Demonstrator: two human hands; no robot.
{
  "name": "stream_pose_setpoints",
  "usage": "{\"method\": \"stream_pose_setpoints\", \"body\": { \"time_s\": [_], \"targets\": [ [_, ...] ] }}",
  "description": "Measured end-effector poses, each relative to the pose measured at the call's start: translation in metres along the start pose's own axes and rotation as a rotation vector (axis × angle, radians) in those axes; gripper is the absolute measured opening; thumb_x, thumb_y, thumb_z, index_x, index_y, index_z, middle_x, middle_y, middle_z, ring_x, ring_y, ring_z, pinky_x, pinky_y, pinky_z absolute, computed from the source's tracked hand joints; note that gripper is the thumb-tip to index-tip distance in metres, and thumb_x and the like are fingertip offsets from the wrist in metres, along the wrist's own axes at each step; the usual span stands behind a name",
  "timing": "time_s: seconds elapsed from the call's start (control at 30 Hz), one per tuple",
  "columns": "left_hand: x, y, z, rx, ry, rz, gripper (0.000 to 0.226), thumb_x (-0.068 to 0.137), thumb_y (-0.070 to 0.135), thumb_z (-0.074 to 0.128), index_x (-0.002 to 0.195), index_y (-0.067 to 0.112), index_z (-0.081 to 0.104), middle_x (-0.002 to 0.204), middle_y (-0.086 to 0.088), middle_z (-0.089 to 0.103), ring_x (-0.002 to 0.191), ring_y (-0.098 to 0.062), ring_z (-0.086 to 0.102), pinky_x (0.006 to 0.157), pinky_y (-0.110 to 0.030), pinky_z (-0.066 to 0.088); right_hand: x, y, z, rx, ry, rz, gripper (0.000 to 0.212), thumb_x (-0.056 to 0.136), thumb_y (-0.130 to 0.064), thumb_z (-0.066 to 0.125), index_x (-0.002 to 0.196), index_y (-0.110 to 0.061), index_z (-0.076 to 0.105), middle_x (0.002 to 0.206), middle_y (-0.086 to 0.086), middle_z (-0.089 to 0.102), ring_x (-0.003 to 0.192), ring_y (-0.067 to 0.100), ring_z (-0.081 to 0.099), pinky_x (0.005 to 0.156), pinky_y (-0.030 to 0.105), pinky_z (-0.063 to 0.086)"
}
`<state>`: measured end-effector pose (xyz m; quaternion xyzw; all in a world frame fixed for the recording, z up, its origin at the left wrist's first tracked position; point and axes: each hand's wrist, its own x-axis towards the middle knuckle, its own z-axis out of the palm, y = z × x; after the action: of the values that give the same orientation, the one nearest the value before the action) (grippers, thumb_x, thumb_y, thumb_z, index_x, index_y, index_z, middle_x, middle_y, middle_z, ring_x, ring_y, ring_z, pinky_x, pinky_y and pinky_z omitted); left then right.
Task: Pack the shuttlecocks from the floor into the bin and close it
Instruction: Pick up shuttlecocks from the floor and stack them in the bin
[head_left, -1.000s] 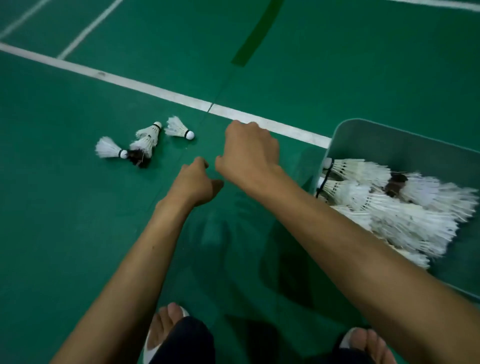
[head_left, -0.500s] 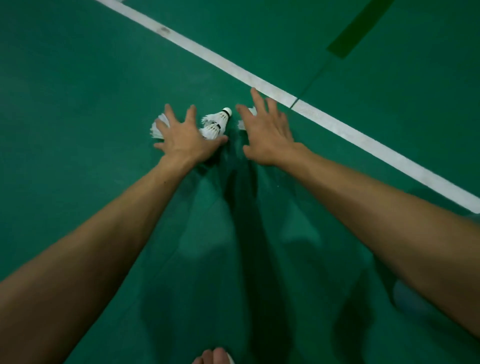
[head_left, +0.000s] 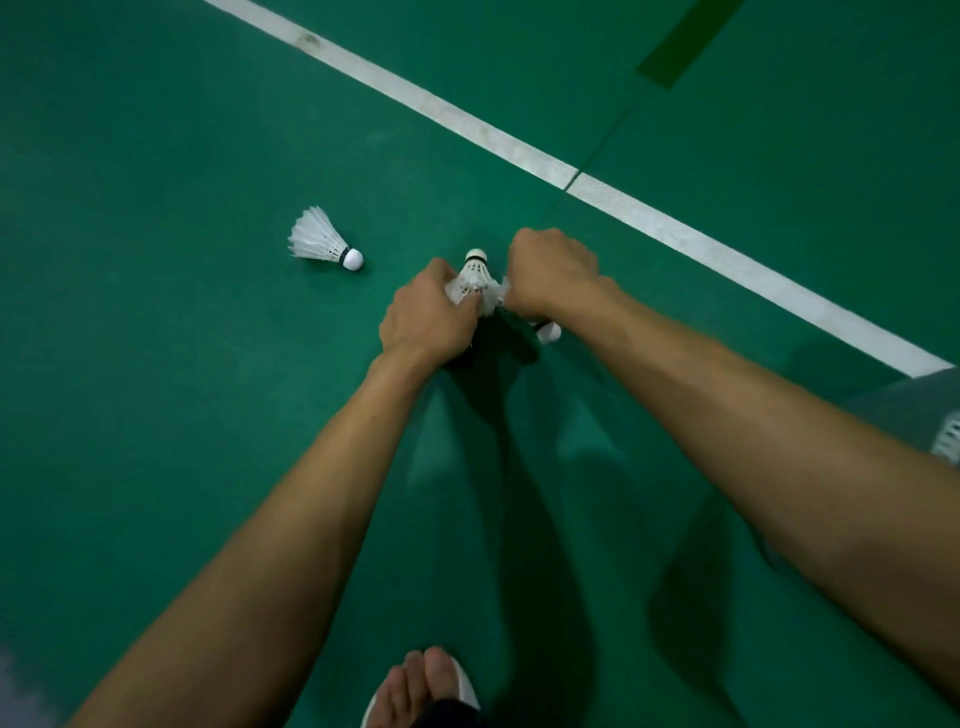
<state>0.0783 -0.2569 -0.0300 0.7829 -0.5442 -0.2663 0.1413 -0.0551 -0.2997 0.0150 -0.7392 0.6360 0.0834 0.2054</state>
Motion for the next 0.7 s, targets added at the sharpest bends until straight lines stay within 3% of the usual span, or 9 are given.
{"method": "stream_pose_setpoints", "body": {
  "time_s": [0.1, 0.17, 0.27, 0.33, 0.43, 0.47, 0.53, 0.6, 0.7],
  "targets": [
    [-0.045, 0.015, -0.003, -0.078, -0.026, -0.046, 0.030, 0.088, 0.042, 0.064, 0.113, 0.024, 0.068, 0.113, -0.012, 0.072, 0.109, -0.035, 0.064, 0.084, -0.034, 0.048, -0.037, 0.017, -0.029, 0.014, -0.080, 0.071, 0.031, 0.080, -0.011, 0.077, 0.071, -0.012, 0.047, 0.079, 0.007, 0.056, 0.080, 0.030, 0.057, 0.068, 0.032, 0.043],
    [-0.073, 0.026, -0.009, -0.127, -0.057, -0.066, 0.027, 0.086, 0.042, 0.068, 0.107, 0.026, 0.072, 0.110, -0.011, 0.073, 0.107, -0.033, 0.065, 0.087, -0.033, 0.051, -0.066, 0.029, -0.049, 0.056, -0.053, 0.069, 0.029, 0.080, -0.013, 0.078, 0.079, -0.010, 0.050, 0.086, 0.008, 0.056, 0.083, 0.030, 0.057, 0.068, 0.034, 0.043],
    [-0.110, 0.051, -0.023, -0.212, -0.103, -0.059, 0.025, 0.079, 0.046, 0.073, 0.093, 0.026, 0.071, 0.096, -0.008, 0.073, 0.091, -0.028, 0.066, 0.077, -0.031, 0.051, -0.111, 0.051, -0.075, 0.185, 0.146, 0.081, 0.028, 0.082, -0.017, 0.072, 0.100, -0.015, 0.050, 0.098, 0.009, 0.051, 0.088, 0.031, 0.052, 0.071, 0.034, 0.041],
    [-0.131, 0.075, -0.031, -0.305, -0.091, -0.028, 0.025, 0.074, 0.045, 0.072, 0.085, 0.022, 0.070, 0.079, -0.003, 0.068, 0.073, -0.022, 0.061, 0.065, -0.028, 0.046, -0.139, 0.073, -0.087, 0.301, 0.282, 0.100, 0.025, 0.081, -0.022, 0.070, 0.102, -0.014, 0.060, 0.098, 0.008, 0.055, 0.090, 0.032, 0.056, 0.072, 0.034, 0.043],
    [-0.159, 0.126, -0.035, -0.460, -0.083, 0.038, 0.014, 0.089, 0.029, 0.070, 0.086, 0.016, 0.070, 0.062, 0.000, 0.058, 0.050, -0.013, 0.050, 0.052, -0.024, 0.041, -0.182, 0.122, -0.106, 0.506, 0.491, 0.144, 0.027, 0.078, -0.029, 0.070, 0.097, -0.010, 0.071, 0.093, 0.009, 0.068, 0.086, 0.029, 0.066, 0.069, 0.032, 0.048],
    [-0.170, 0.145, -0.035, -0.493, -0.106, 0.073, 0.012, 0.093, 0.025, 0.068, 0.087, 0.015, 0.070, 0.061, 0.000, 0.057, 0.047, -0.011, 0.048, 0.050, -0.022, 0.040, -0.200, 0.141, -0.111, 0.542, 0.566, 0.158, 0.025, 0.079, -0.030, 0.069, 0.092, -0.008, 0.073, 0.082, 0.008, 0.067, 0.075, 0.021, 0.064, 0.063, 0.028, 0.046],
    [-0.191, 0.186, -0.030, -0.538, -0.174, 0.169, 0.011, 0.096, 0.022, 0.066, 0.090, 0.014, 0.070, 0.068, -0.004, 0.060, 0.051, -0.013, 0.051, 0.053, -0.023, 0.041, -0.240, 0.181, -0.119, 0.593, 0.692, 0.191, 0.030, 0.082, -0.031, 0.067, 0.084, -0.002, 0.075, 0.062, 0.009, 0.055, 0.053, 0.010, 0.043, 0.051, 0.022, 0.034],
    [-0.209, 0.223, -0.019, -0.569, -0.235, 0.278, 0.012, 0.096, 0.024, 0.066, 0.094, 0.013, 0.070, 0.078, -0.009, 0.064, 0.060, -0.017, 0.054, 0.057, -0.026, 0.042, -0.281, 0.217, -0.118, 0.625, 0.781, 0.260, 0.035, 0.086, -0.033, 0.065, 0.087, 0.000, 0.077, 0.070, 0.023, 0.065, 0.058, 0.011, 0.039, 0.050, 0.024, 0.033],
    [-0.230, 0.270, 0.010, -0.577, -0.325, 0.408, 0.010, 0.095, 0.026, 0.067, 0.090, 0.017, 0.066, 0.071, -0.003, 0.062, 0.050, -0.010, 0.051, 0.048, -0.019, 0.039, -0.335, 0.266, -0.104, 0.649, 0.884, 0.441, 0.033, 0.084, -0.033, 0.065, 0.084, -0.002, 0.077, 0.080, 0.025, 0.071, 0.061, 0.016, 0.043, 0.053, 0.031, 0.041]
  ]
}}
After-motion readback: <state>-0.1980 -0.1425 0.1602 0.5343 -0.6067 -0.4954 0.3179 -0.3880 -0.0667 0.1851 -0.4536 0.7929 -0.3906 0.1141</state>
